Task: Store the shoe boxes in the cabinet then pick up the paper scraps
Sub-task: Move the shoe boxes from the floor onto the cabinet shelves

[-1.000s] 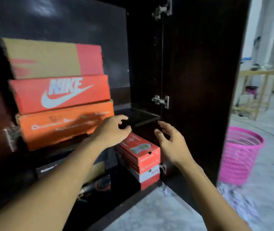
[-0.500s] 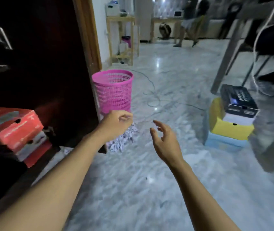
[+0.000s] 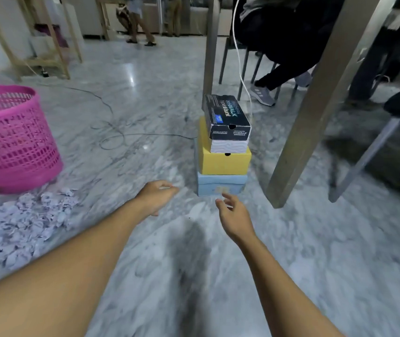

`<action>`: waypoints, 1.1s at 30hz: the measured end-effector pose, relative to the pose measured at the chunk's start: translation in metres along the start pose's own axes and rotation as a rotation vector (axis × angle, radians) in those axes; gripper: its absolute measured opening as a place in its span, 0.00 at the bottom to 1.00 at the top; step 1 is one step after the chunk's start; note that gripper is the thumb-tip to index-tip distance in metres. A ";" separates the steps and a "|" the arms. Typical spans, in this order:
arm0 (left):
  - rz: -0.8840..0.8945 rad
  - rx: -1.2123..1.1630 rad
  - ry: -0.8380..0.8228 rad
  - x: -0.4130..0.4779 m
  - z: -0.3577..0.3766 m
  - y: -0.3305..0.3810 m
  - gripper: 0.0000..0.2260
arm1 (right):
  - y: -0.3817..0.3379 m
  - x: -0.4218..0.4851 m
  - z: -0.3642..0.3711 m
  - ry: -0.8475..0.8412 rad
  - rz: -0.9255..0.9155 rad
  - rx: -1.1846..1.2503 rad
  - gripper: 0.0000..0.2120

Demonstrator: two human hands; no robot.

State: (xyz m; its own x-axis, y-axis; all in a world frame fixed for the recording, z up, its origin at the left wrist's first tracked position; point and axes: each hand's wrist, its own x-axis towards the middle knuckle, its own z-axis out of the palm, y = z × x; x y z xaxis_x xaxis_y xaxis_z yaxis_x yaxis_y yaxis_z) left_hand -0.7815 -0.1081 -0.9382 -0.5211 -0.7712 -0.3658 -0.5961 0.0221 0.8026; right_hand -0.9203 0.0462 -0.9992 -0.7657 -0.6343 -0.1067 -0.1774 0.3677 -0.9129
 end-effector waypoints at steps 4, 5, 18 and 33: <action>-0.032 -0.058 -0.013 0.061 0.045 0.020 0.25 | 0.036 0.068 -0.019 0.035 0.104 0.081 0.22; -0.039 -0.087 -0.014 0.076 0.056 0.024 0.26 | 0.045 0.085 -0.022 0.045 0.129 0.090 0.22; -0.082 -0.189 0.019 0.199 0.138 0.035 0.27 | 0.103 0.222 -0.033 -0.010 0.139 0.117 0.31; -0.134 -0.297 0.114 0.196 0.133 -0.016 0.10 | 0.131 0.183 -0.007 0.251 0.120 0.227 0.06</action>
State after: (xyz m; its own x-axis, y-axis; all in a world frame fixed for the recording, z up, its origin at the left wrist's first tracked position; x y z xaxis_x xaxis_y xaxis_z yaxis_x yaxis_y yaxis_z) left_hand -0.9552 -0.1753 -1.0859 -0.3681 -0.8213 -0.4359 -0.4424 -0.2577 0.8590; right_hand -1.0880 -0.0172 -1.1353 -0.9059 -0.3981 -0.1442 0.0436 0.2510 -0.9670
